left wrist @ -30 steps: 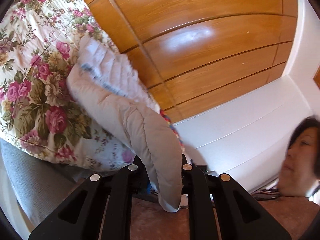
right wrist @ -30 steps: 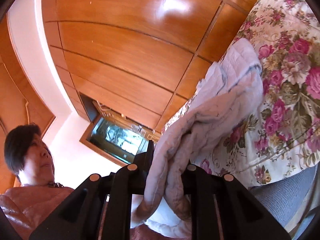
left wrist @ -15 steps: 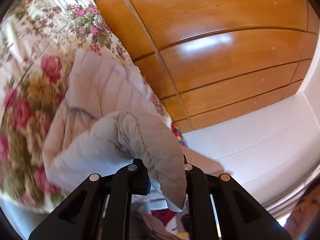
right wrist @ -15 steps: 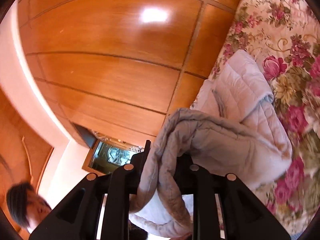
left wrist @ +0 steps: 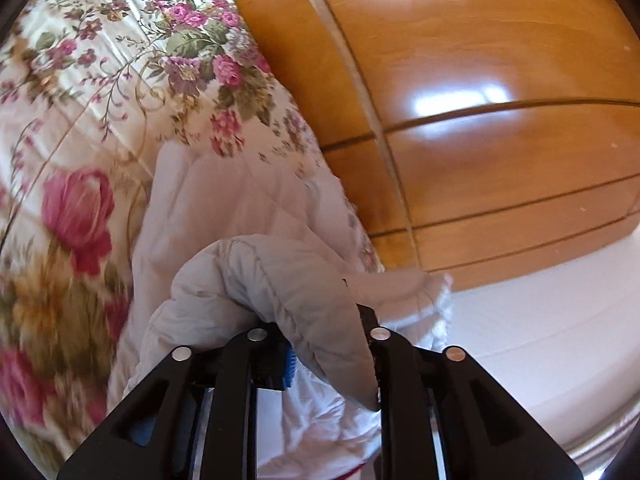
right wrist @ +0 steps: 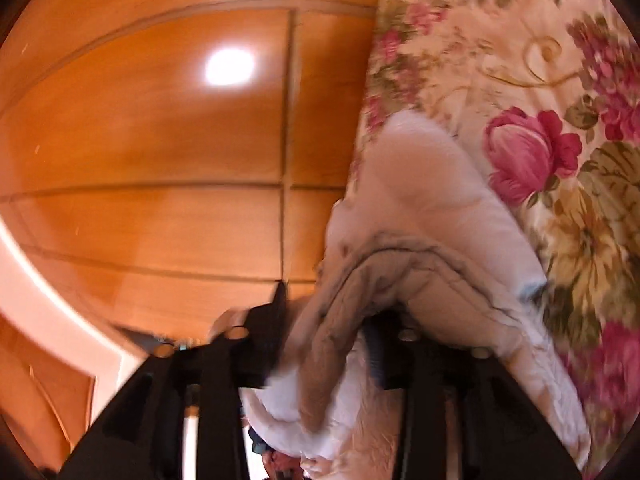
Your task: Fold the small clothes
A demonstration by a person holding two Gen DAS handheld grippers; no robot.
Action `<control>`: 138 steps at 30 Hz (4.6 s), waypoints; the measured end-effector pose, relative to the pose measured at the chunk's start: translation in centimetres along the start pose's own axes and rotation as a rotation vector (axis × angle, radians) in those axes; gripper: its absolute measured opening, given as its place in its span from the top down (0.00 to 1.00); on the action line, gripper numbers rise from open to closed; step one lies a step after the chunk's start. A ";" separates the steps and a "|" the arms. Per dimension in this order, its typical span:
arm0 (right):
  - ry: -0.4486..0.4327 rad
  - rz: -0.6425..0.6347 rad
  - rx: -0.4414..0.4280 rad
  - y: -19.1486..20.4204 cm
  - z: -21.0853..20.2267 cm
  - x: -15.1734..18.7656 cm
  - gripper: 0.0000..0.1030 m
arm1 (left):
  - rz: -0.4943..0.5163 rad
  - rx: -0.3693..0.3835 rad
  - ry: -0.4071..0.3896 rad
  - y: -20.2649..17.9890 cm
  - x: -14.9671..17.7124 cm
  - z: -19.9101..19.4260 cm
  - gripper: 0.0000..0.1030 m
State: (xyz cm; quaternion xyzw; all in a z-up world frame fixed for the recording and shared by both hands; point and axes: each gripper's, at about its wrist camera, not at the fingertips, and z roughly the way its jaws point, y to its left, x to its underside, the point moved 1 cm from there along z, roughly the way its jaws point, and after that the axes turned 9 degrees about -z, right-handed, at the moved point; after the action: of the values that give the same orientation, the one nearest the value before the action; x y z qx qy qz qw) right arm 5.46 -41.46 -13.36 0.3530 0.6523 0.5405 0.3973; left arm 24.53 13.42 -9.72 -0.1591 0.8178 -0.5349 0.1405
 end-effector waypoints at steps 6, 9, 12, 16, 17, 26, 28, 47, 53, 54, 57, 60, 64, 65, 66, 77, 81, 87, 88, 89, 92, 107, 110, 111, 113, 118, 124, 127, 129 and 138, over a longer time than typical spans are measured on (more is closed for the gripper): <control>-0.060 -0.172 0.067 2.6 -0.4 -1.4 0.27 | -0.097 0.057 -0.044 0.5 -2.1 0.0 0.41; -0.057 -0.408 0.226 5.9 -0.6 -1.4 0.26 | -0.054 0.080 -0.143 -0.4 -2.4 -2.1 0.29; 0.017 -0.613 0.364 8.2 1.3 -0.9 0.26 | 0.051 -0.023 -0.225 -1.9 -2.6 -3.6 0.29; 0.143 -0.852 0.564 10.0 6.0 0.5 0.23 | 0.220 -0.221 -0.219 -3.5 -2.5 -1.6 0.29; 0.171 -0.902 0.600 10.1 7.0 0.9 0.21 | 0.264 -0.288 -0.218 -3.6 -2.5 -0.5 0.29; 0.289 -1.056 0.762 8.8 10.4 1.4 0.87 | 0.434 -0.532 -0.152 -3.0 -3.0 4.8 0.67; 0.307 -1.111 0.783 8.9 10.7 2.0 1.00 | 0.472 -0.570 -0.146 -3.0 -2.5 5.3 0.81; 0.305 -0.985 0.820 7.8 10.5 0.0 0.49 | 0.555 -0.482 -0.301 -5.7 -0.6 2.1 0.96; 0.310 -1.150 0.872 9.1 11.0 1.8 0.92 | 0.557 -0.468 -0.307 -6.0 -0.4 2.2 0.98; 0.288 -1.167 0.876 9.6 10.8 1.9 0.92 | 0.557 -0.467 -0.315 -6.1 -0.4 2.1 0.98; 0.167 -1.166 0.849 11.4 9.9 1.4 0.92 | 0.545 -0.447 -0.362 -6.6 -0.5 1.4 0.98; 0.087 -1.122 0.841 12.0 10.2 0.3 0.92 | 0.547 -0.435 -0.419 -7.5 -0.7 1.3 0.99; 0.086 -1.088 0.904 9.8 12.3 -0.5 0.92 | 0.545 -0.484 -0.468 -7.9 -1.7 3.1 0.99; 0.085 -1.081 0.917 9.2 12.7 -0.6 0.92 | 0.543 -0.499 -0.472 -7.7 -1.9 3.5 0.99; 0.081 -1.078 0.929 8.6 13.0 -0.7 0.92 | 0.541 -0.518 -0.474 -7.4 -2.2 4.1 0.99; 0.098 -1.062 1.002 3.4 15.3 -1.2 0.87 | 0.497 -0.771 -0.437 -0.7 -4.3 9.6 1.00; 0.102 -1.040 1.008 2.5 15.7 -1.5 0.83 | 0.458 -0.778 -0.403 0.5 -5.0 10.1 1.00; 0.096 -1.002 1.010 1.6 15.8 -2.2 0.77 | 0.473 -0.812 -0.395 0.9 -5.1 11.2 1.00; 0.092 -1.001 1.009 1.7 15.7 -2.2 0.76 | 0.472 -0.812 -0.393 0.9 -5.1 11.2 1.00; 0.088 -1.003 1.012 1.7 15.6 -2.2 0.74 | 0.470 -0.808 -0.393 0.9 -5.0 11.1 1.00; 0.056 -1.014 1.072 2.1 15.4 -2.0 0.54 | 0.467 -0.803 -0.397 0.6 -4.9 10.7 1.00; 0.013 -1.015 1.094 4.4 13.6 -1.5 0.33 | 0.623 -0.588 -0.464 -6.8 4.9 7.9 1.00; 0.014 -1.036 1.049 6.5 12.6 -0.2 0.33 | 0.640 -0.625 -0.415 -6.5 5.8 9.5 1.00; 0.023 -1.058 1.031 7.2 12.4 0.7 0.33 | 0.632 -0.623 -0.409 -6.3 6.1 9.6 1.00; 0.038 -1.087 0.996 8.1 12.5 2.0 0.30 | 0.614 -0.615 -0.408 -5.8 6.3 9.9 1.00; 0.090 -1.157 1.020 7.0 14.2 3.8 0.26 | 0.595 -0.667 -0.397 -4.4 5.7 11.0 1.00; 0.061 -1.082 0.974 5.1 13.8 2.5 0.23 | 0.680 -0.711 -0.400 -2.3 5.3 11.3 1.00; 0.051 -1.098 0.988 4.7 14.1 2.7 0.22 | 0.664 -0.675 -0.393 -1.6 5.0 11.1 1.00; 0.046 -1.107 0.997 4.5 14.2 2.8 0.22 | 0.665 -0.676 -0.393 -1.3 4.9 11.4 1.00; 0.052 -1.103 0.990 4.6 13.9 2.8 0.20 | 0.666 -0.660 -0.397 -1.0 5.1 11.3 1.00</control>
State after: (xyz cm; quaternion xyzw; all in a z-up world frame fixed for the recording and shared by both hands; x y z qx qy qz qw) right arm 16.88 -32.32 -10.62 0.0989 0.9114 -0.0866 0.3899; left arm 24.57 1.57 -13.49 -0.0243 0.9072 -0.1336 0.3981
